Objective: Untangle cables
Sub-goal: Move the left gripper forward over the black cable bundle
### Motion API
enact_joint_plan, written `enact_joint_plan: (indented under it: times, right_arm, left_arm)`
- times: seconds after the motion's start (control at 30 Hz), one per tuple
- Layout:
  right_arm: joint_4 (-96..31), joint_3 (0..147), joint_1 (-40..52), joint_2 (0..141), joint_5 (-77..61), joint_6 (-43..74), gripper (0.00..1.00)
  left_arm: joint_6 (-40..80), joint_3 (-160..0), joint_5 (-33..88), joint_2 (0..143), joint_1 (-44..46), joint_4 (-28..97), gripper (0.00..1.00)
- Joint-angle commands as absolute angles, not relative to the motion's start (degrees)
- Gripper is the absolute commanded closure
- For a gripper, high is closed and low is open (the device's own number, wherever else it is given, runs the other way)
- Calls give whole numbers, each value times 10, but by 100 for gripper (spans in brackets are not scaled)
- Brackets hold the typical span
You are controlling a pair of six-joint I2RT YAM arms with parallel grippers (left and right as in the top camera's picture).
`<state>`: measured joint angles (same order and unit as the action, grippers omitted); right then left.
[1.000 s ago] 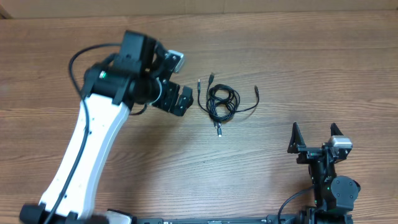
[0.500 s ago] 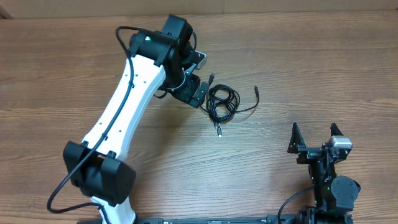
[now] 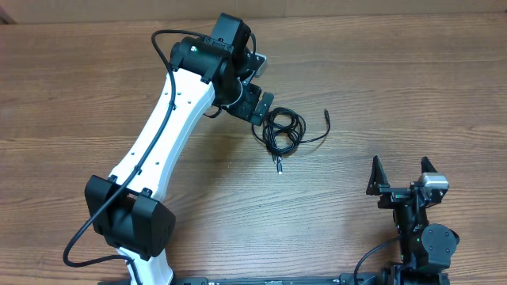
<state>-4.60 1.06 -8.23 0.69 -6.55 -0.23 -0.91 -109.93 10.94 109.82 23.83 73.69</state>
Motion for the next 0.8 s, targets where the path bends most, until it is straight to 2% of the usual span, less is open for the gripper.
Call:
enact_joint_plan:
  times: [0.0,0.47,0.77]
  right_arm:
    - [-44,5,-84,2,-58,-5,0]
    - [-44,5,-84,2,-58,-5,0]
    - [-44,5,-84,2,-58,-5,0]
  left_arm:
    - [-3,-1114,121,1103,253,727,0]
    - [-15,-1114,83,1170,317,650,0]
    - [-9,-1114,66,1221,328,610,0]
